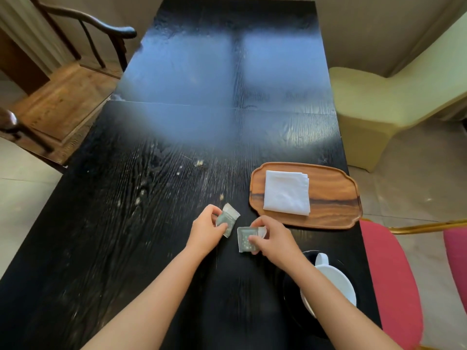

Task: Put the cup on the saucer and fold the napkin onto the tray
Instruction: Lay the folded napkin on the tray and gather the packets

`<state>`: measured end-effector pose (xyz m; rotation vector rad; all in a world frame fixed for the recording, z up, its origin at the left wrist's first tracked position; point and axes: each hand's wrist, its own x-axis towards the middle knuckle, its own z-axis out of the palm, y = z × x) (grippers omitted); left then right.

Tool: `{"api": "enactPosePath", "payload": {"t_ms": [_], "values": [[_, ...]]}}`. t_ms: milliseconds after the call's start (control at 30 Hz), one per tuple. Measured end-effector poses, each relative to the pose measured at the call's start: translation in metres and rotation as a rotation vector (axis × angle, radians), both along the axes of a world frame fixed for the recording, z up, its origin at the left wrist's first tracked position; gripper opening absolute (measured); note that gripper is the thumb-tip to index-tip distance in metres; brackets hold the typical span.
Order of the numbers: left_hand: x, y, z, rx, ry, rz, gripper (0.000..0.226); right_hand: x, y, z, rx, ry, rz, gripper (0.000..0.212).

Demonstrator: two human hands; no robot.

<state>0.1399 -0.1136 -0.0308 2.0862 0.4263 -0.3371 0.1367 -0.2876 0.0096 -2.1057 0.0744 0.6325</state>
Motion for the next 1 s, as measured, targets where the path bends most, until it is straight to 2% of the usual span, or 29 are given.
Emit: {"api": "enactPosePath", "payload": {"t_ms": [100,167,267,367,433,533,600,800,1000], "values": [[-0.01,-0.002,0.015,-0.301,0.027,0.0,0.013,0.004,-0.004,0.015,0.154,-0.042,-0.033,0.026],[-0.022,-0.006,0.028,-0.458,0.044,-0.002,0.015,0.004,-0.004,0.024,0.156,-0.125,-0.018,0.029],[-0.037,-0.012,0.047,-0.559,0.04,-0.008,0.023,0.0,-0.003,0.035,0.092,-0.229,0.061,0.033],[-0.046,-0.017,0.059,-0.521,-0.009,-0.038,0.016,-0.003,0.0,0.043,0.031,-0.285,0.16,0.033],[-0.052,-0.018,0.062,-0.505,-0.03,-0.036,0.014,-0.003,-0.002,0.048,0.059,-0.236,0.171,0.029],[-0.058,-0.017,0.064,-0.535,-0.041,0.016,0.014,-0.002,-0.011,0.051,0.213,-0.113,0.027,0.025],[-0.062,-0.016,0.065,-0.549,-0.043,-0.011,0.014,-0.003,-0.015,0.049,0.255,-0.107,-0.031,0.018],[-0.066,-0.021,0.066,-0.484,-0.063,-0.137,0.026,-0.01,-0.013,0.042,0.11,-0.232,0.032,0.021],[-0.066,-0.031,0.066,-0.471,-0.081,-0.065,0.027,-0.01,-0.021,0.042,0.141,-0.176,-0.051,0.018]]}}
